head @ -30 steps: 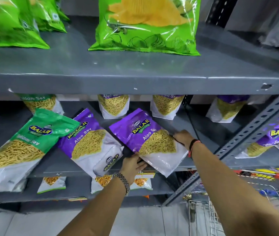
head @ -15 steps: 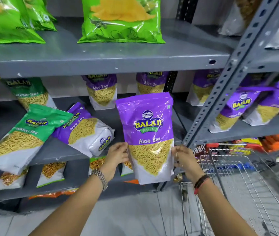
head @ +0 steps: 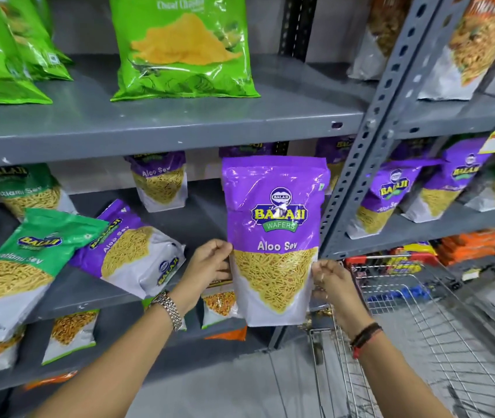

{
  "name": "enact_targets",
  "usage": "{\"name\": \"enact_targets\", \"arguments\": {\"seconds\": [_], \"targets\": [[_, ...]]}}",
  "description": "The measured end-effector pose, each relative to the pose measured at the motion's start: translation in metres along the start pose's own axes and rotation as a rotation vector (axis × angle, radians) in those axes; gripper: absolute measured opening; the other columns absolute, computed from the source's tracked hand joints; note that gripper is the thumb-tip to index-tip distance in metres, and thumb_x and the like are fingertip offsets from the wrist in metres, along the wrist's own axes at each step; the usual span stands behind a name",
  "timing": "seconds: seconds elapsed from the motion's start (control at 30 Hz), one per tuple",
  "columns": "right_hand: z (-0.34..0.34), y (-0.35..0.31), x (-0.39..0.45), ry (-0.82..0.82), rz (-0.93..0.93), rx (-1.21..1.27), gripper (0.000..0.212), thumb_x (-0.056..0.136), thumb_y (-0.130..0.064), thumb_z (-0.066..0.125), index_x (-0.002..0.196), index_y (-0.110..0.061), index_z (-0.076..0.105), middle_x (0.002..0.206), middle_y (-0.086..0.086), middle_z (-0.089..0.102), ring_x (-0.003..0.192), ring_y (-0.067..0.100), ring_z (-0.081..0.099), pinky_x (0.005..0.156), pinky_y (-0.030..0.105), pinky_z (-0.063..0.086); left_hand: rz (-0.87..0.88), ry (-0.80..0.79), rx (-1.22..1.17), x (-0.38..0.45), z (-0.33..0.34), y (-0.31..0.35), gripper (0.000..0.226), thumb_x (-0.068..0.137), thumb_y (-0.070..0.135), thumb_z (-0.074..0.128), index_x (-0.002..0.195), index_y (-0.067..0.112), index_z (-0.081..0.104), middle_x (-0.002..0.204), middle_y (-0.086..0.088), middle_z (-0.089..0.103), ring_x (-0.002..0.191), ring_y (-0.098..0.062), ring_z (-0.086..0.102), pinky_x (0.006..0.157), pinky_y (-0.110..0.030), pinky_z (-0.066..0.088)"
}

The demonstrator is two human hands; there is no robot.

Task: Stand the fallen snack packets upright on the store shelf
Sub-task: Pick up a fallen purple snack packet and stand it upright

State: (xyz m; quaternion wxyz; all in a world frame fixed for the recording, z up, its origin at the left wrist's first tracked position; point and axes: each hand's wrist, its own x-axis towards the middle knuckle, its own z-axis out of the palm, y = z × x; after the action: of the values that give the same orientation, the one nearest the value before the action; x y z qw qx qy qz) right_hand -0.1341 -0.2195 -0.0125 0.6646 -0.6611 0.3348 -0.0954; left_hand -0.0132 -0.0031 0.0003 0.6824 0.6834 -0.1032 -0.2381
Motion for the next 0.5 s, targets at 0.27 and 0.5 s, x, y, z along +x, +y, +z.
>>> {"name": "enact_targets", "arguments": {"seconds": [0.27,0.5], "targets": [[0.066,-0.006,0.087,0.031,-0.058,0.001,0.03,0.094,-0.015,0.043,0.065,-0.02,0.046,0.062,0.002,0.046,0.06,0.015,0.042,0.061,0.033,0.04,0.052,0.21,-0.004,0.071,-0.015,-0.003,0.02,0.094,0.015,0.045,0.076,0.023,0.051,0.08,0.002,0.056,0.076,-0.009,0.052,0.075,-0.027,0.048],[0.105,-0.023,0.161,0.068,-0.063,-0.043,0.029,0.089,-0.018,0.046,0.062,-0.024,0.053,0.079,0.008,0.061,0.081,0.023,0.055,0.088,0.044,0.049,0.138,0.391,0.155,0.125,-0.034,0.001,0.018,0.091,0.025,0.047,0.074,0.03,0.049,0.086,-0.006,0.059,0.086,-0.023,0.055,0.085,-0.041,0.047]]}}
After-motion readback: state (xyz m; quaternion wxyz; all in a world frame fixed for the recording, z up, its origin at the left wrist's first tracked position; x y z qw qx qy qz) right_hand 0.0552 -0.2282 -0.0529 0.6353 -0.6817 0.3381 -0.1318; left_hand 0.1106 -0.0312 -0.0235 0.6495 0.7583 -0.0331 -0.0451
